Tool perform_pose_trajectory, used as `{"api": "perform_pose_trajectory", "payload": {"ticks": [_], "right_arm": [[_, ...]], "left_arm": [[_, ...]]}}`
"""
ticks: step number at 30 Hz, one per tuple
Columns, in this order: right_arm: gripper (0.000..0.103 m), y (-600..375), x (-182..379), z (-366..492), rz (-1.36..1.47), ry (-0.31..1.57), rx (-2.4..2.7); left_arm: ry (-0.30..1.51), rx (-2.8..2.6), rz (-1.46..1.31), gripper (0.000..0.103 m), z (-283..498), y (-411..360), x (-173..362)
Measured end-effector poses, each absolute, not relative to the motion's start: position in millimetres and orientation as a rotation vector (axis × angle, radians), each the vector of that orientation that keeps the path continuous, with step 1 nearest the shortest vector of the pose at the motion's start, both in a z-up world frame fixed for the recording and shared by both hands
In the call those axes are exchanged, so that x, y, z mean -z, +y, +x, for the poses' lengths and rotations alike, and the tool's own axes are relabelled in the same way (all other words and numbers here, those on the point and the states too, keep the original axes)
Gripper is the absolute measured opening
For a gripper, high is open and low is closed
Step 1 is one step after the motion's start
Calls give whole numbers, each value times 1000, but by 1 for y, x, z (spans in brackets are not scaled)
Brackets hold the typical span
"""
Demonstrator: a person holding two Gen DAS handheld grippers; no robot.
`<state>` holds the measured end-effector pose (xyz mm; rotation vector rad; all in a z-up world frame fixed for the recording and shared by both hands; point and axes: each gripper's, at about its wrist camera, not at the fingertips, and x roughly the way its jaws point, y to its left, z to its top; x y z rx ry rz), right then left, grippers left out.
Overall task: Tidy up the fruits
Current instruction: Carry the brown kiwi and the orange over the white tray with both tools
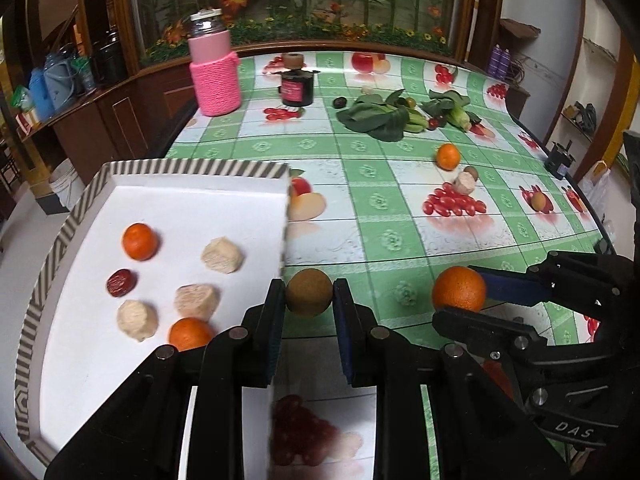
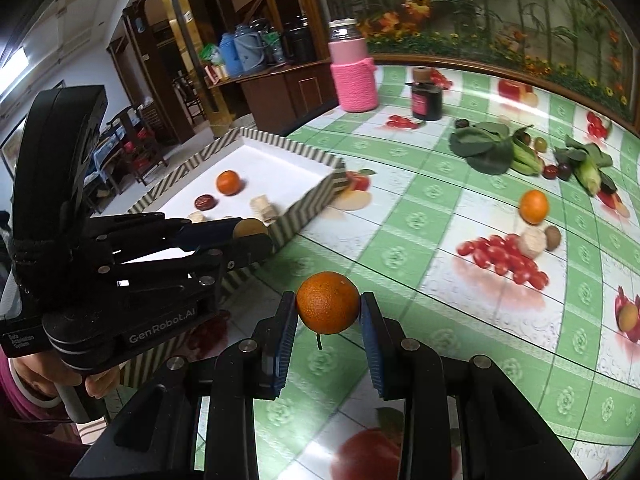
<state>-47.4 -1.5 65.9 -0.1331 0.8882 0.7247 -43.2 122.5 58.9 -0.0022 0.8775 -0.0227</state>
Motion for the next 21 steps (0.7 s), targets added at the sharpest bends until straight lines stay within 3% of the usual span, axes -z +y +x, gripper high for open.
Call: {"api": "perform_pose_trajectory", "payload": {"ticks": [21], "right_arm": [[32,83,-62,-67,-236,902,-880]], "left_arm": [[892,-155,-86,21,-72,217,-52]]}}
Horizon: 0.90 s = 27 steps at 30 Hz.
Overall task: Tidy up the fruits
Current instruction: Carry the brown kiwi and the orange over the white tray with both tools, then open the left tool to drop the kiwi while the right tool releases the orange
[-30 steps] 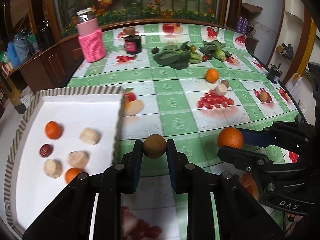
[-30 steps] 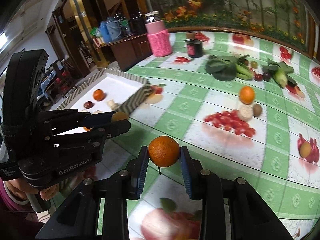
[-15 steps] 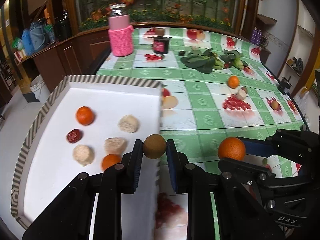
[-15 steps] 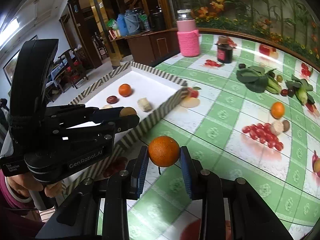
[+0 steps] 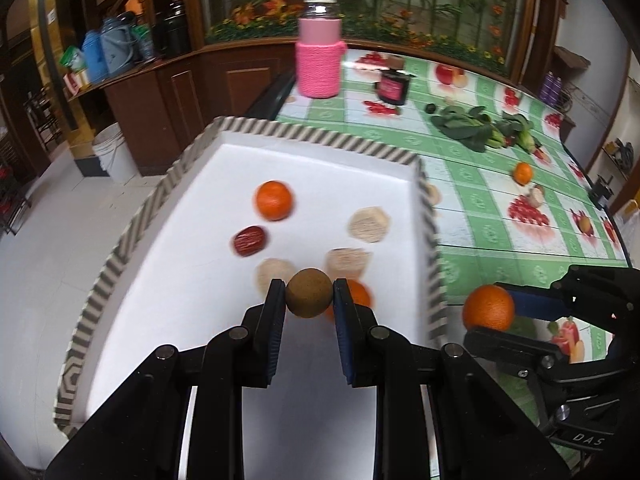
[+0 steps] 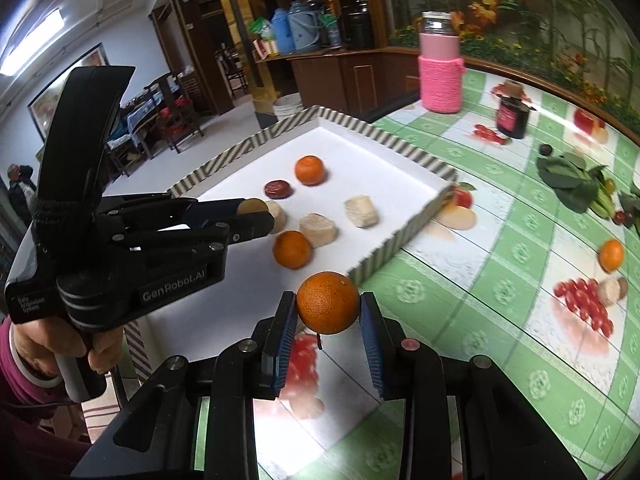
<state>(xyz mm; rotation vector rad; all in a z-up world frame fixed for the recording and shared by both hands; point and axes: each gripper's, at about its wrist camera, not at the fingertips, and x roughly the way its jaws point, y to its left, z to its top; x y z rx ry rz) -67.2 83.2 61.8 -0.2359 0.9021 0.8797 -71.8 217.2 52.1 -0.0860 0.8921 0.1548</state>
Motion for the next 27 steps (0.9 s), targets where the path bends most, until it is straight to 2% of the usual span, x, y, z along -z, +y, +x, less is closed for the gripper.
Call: {"api": "perform_pose_trajectory", "payload": {"ticks": [19,27], "right_arm": [[32,159,-27,-66,-347,987,-1016],[32,167,-24,-59,-371,968,-963]], "left_arm": [[965,-207,-101,21,-65,248,-31],[998,-218,-124,22,-62,253,-25]]}}
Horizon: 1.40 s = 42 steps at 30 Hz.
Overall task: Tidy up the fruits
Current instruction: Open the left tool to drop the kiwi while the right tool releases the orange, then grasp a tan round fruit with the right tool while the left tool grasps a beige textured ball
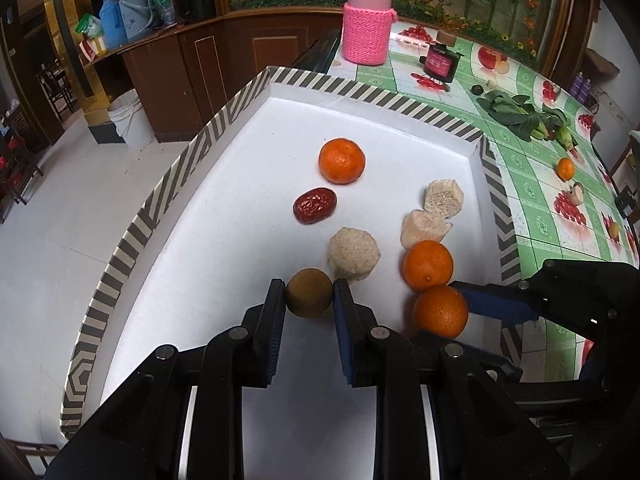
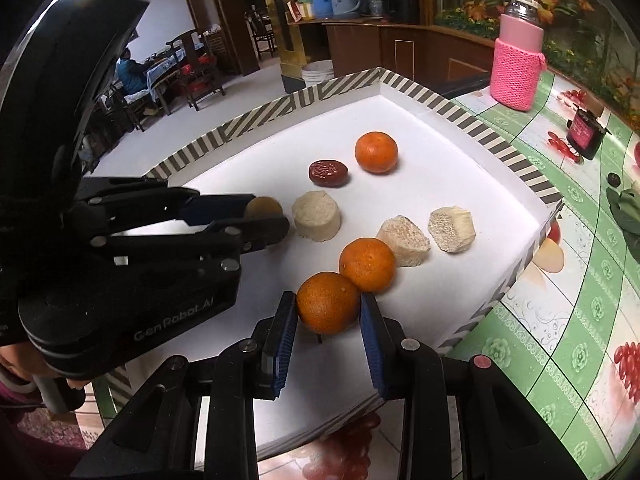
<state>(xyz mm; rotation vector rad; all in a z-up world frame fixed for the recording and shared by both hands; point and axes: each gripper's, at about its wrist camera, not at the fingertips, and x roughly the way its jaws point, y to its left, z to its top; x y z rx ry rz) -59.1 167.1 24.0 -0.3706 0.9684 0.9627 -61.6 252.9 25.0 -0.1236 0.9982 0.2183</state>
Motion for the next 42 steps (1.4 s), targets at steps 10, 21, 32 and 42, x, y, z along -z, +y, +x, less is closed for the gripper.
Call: {"api": "perform_pose_trajectory", "payload": {"ticks": [10,21,32,42], "right_arm": [[37,165,-27,-66,-354,970,-979],[50,143,-50,-79,-351,914,-981],[67,77,-67,-64,-271,884,-876],[67,-2,-52,-43,-224,933,-717]], "left_arm": [[1010,-243,-143,53,-64,256,-23],[955,-278,-122,66,-70,250,-36],[867,-239,-105,79,-66,216,-62],[890,-67,-79,79,-40,143,-61]]}}
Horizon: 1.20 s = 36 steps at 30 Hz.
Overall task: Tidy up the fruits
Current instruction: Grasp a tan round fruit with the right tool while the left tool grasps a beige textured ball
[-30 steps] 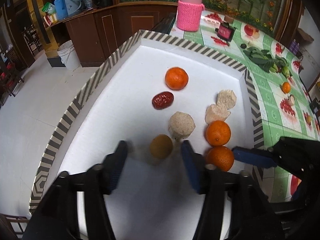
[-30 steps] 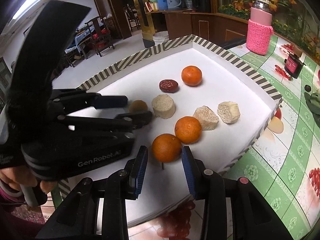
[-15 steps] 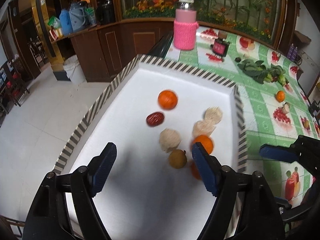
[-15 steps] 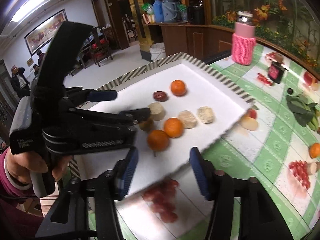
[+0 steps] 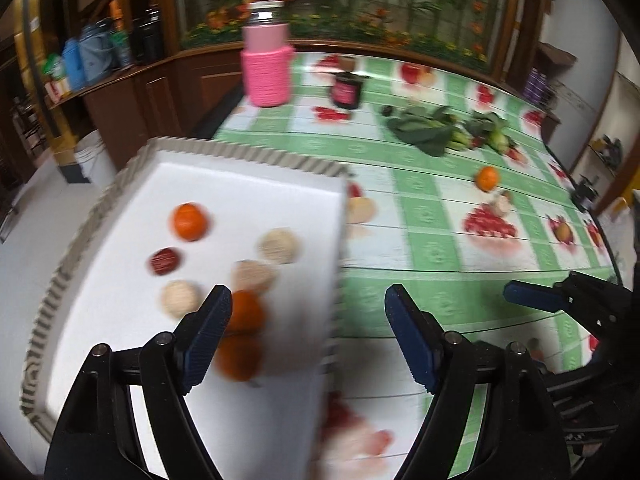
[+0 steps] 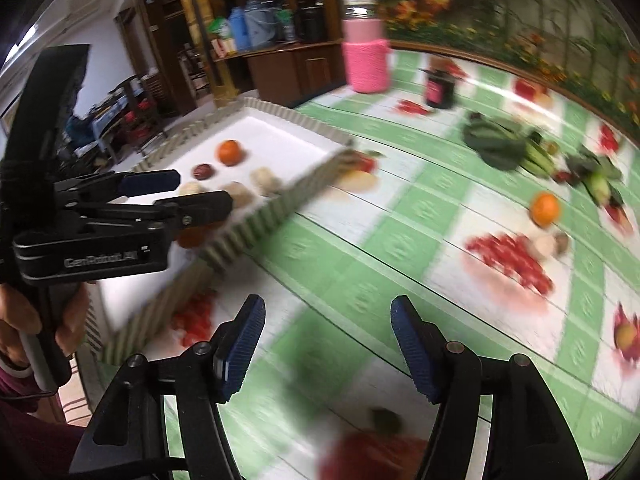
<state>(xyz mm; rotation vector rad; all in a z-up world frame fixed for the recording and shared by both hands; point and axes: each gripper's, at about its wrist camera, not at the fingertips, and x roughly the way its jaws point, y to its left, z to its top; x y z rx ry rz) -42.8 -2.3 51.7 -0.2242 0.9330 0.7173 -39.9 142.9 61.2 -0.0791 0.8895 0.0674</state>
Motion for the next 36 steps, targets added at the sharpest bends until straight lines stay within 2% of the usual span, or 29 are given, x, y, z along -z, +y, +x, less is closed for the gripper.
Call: {"api": "perform_pose_trajectory", "payload": {"ticks": [11,21,31,33,36], "right_arm": [[68,-107,-44,-15,-125,968,-526],[70,-215,-52,18,-66,926,-244],[68,-244,-33,54,-25,945,-203],[63,-239,-30,58,-32,942,-225],[35,-231,-25,66,-51,957,-255]], "left_arm": [[921,75,-47,79,-11,70,-57],[956,180,0,78,13,21,-50],[981,220,46,78,48,-11,-43],[987,224,53,78,56,-16,-40],[1004,225,48,78,66,-20,-35]]}}
